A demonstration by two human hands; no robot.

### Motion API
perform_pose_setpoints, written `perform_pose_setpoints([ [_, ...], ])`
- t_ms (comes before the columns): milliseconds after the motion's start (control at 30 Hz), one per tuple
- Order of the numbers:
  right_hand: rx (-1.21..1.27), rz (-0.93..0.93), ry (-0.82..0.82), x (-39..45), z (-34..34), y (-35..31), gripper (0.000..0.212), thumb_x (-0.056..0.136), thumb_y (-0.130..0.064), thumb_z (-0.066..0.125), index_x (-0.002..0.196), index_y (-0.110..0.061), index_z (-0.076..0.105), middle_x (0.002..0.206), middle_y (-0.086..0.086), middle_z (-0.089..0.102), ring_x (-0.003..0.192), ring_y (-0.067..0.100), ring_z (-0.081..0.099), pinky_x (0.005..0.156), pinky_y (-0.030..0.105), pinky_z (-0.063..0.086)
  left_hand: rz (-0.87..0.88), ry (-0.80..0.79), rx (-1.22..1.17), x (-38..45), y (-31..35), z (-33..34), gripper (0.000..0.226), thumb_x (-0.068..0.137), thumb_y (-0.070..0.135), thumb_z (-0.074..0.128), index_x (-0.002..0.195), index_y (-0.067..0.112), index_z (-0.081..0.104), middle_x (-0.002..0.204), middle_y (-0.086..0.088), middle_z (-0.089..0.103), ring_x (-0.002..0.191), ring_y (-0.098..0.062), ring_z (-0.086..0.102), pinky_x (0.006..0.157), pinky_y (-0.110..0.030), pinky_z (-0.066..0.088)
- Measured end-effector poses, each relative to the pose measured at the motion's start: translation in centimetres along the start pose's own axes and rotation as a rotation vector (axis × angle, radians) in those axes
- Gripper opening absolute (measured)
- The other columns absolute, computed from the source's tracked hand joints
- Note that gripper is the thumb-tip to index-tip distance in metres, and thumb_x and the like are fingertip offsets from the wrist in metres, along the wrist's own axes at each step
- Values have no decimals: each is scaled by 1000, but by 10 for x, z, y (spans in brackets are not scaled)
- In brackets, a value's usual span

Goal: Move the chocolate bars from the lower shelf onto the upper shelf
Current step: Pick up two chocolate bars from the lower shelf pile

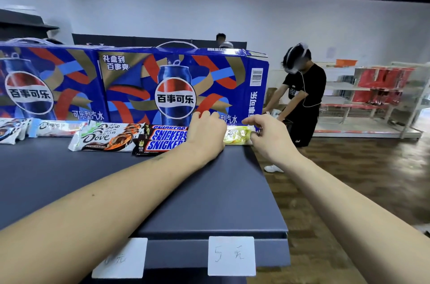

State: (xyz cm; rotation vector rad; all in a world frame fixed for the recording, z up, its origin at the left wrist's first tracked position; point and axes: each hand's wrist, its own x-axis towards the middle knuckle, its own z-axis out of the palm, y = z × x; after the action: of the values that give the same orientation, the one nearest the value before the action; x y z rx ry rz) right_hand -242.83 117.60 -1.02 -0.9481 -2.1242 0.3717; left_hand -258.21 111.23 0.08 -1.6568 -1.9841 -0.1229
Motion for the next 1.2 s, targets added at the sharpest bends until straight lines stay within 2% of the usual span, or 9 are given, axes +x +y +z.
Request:
perform_pose_setpoints([
  [200,-17,-17,-54,-14,1,-13,31,88,-12,59,117,-21,64,119,-1,61,114,17,53,99,31,42,-1,30,-64,-28,-5,-11,28,88,38,57,107,19,62,114,-3,56,107,-25,49,92,-35,36],
  [300,-25,-39,-82,-26,5,-28,31,90,-23,60,121,-22,63,123,0,62,118,19,53,101,32,40,-30,14,-119,-52,-10,-22,39,89,44,52,118,20,61,116,-3,55,108,-25,49,91,-36,37],
  [433,-66,-99,-173,-46,12,-53,45,92,-34,59,134,-18,56,136,1,57,128,18,48,104,27,33,-137,-34,-121,-92,-27,-39,43,88,49,50,118,20,59,114,-6,56,110,-27,49,90,-38,38],
  [600,-55,-133,-251,-74,25,-95,55,92,-42,59,141,-18,48,143,4,50,134,21,42,112,34,32,-225,-45,-127,-150,-68,-61,51,89,55,48,127,21,56,123,-6,55,116,-28,48,96,-40,40],
  [733,-122,-245,-293,-105,41,-156,64,93,-54,50,147,-22,38,155,3,35,144,21,26,118,39,22,-299,-27,-88,-219,-115,-82,56,90,60,40,134,27,50,131,-2,52,122,-26,46,101,-42,38],
  [867,-271,-360,-269,-149,66,-225,70,92,-67,32,153,-32,24,163,-1,13,150,22,4,121,47,6,-395,-25,10,-293,-155,-98,65,90,65,31,142,28,39,146,-3,41,136,-29,32,112,-49,23],
  [1033,-316,-475,-171,-206,101,-297,73,89,-62,17,153,-28,25,163,3,15,151,26,5,121,49,2,-474,-34,132,-375,-191,-111,70,91,66,24,148,26,29,154,-8,29,143,-31,20,115,-51,15],
  [1133,-311,-520,-189,-236,122,-331,67,95,-58,26,154,-27,23,163,4,12,151,27,2,121,49,0,-518,-60,156,-421,-211,-114,71,91,66,23,148,24,28,155,-10,27,143,-32,18,115,-51,14],
  [1200,-293,-546,-214,-255,137,-351,66,96,-56,29,154,-26,22,163,4,11,151,27,2,121,49,0,-538,-65,144,-451,-223,-115,69,91,64,26,146,23,34,152,-11,33,141,-32,24,114,-50,18],
])
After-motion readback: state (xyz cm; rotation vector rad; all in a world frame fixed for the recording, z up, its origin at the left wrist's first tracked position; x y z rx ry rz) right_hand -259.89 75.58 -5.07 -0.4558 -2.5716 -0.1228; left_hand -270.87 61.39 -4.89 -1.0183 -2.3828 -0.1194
